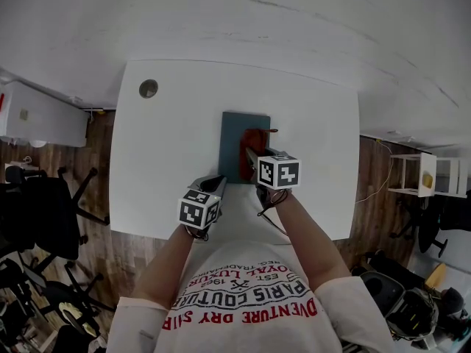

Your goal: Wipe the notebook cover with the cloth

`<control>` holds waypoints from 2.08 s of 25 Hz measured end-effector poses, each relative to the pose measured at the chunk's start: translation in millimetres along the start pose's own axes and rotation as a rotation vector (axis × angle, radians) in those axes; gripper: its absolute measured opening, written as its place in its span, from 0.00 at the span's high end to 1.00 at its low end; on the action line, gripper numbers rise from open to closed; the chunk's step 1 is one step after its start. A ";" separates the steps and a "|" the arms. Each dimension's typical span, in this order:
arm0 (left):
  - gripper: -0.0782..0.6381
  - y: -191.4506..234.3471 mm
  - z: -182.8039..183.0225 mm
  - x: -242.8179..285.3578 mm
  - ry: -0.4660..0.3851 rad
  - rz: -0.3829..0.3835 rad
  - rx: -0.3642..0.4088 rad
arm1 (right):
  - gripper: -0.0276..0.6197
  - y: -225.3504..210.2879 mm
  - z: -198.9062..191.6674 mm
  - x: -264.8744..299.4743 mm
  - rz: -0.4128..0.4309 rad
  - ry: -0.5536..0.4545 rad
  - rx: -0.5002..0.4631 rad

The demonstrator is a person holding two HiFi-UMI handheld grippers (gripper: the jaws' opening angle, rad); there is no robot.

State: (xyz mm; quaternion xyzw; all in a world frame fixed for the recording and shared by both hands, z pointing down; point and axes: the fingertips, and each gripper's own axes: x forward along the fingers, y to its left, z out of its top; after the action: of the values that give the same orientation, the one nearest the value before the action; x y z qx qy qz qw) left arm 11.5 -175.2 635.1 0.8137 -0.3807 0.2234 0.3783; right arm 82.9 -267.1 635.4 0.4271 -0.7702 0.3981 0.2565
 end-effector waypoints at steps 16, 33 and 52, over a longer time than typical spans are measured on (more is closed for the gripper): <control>0.88 0.3 0.0 1.5 0.006 -0.011 -0.013 | 0.84 -68.0 -11.5 -39.6 -0.173 -0.028 0.090; 0.88 -0.6 -0.5 0.2 0.010 -0.014 -0.014 | 0.85 55.7 -2.3 -51.7 0.110 -0.038 -0.018; 0.88 -0.6 -0.5 -0.5 0.001 0.001 0.003 | 0.85 68.0 -49.0 4.3 0.104 0.108 0.024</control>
State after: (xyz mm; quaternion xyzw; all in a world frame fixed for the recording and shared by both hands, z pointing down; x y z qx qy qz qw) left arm 11.6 -174.3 634.9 0.8139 -0.3805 0.2246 0.3772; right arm 24.8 -206.7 638.8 0.3677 -0.7714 0.4427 0.2715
